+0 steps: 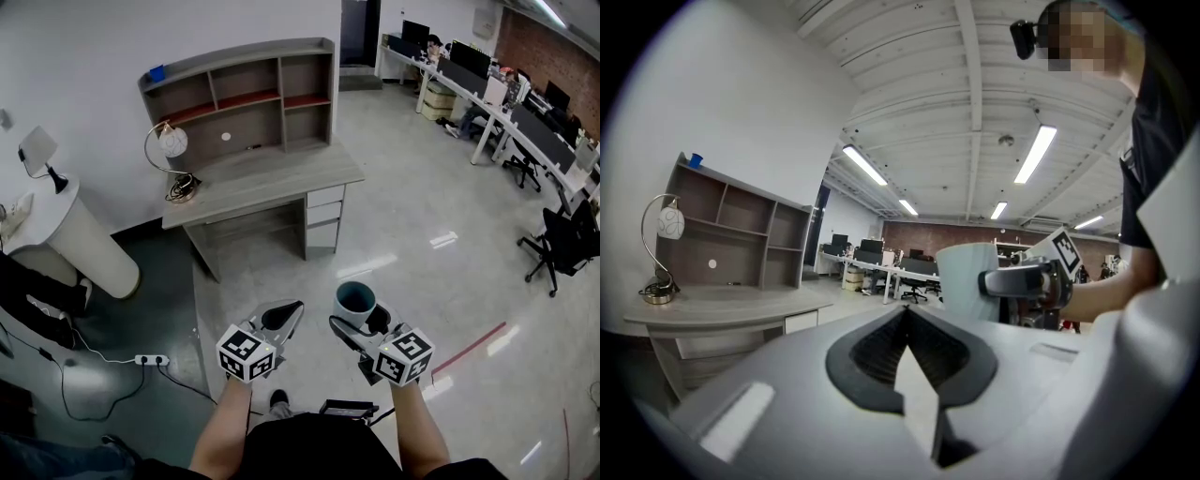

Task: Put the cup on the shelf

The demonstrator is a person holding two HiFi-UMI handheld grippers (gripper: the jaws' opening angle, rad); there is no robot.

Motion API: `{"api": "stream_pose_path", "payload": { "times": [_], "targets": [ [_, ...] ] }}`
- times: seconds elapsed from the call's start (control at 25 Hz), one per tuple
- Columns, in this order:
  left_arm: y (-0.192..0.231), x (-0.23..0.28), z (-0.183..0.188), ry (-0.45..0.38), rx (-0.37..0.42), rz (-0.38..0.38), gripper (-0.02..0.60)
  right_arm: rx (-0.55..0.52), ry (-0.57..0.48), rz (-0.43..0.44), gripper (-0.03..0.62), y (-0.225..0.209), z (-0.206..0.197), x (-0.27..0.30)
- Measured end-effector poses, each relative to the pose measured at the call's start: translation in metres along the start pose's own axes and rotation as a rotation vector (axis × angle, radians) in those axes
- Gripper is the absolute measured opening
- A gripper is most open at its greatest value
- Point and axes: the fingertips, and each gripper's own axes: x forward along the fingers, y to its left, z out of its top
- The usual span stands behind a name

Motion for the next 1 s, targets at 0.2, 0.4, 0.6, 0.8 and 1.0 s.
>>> {"api": "stream_pose_path", "payload": {
  "times": [0.2,0.4,0.6,0.8,1.0],
  "targets": [
    [-0.016,0.013,0.001,-0.002,-0.001,0.004,0.0,0.003,-0.004,0.002,0.367,-0.012,0.004,-0.017],
    [-0.036,0.023,-0.005,0.003,0.003,0.015,0.0,0.008,-0.007,0.007,0.367,-0.025,0.002,-0.038],
    [-0.043,0.027,-0.01,0.007,-0.002,0.032,0.0,0.017,-0.007,0.013,0.367,-0.033,0.0,-0.05],
    [-0.043,0.038,-0.014,0.012,-0.004,0.036,0.0,0.025,-0.01,0.007,0.367,-0.047,-0.001,-0.054],
    [-0.032,0.048,-0.012,0.02,-0.013,0.011,0.0,0.039,-0.007,-0.012,0.367,-0.061,0.001,-0.041]
  ]
}}
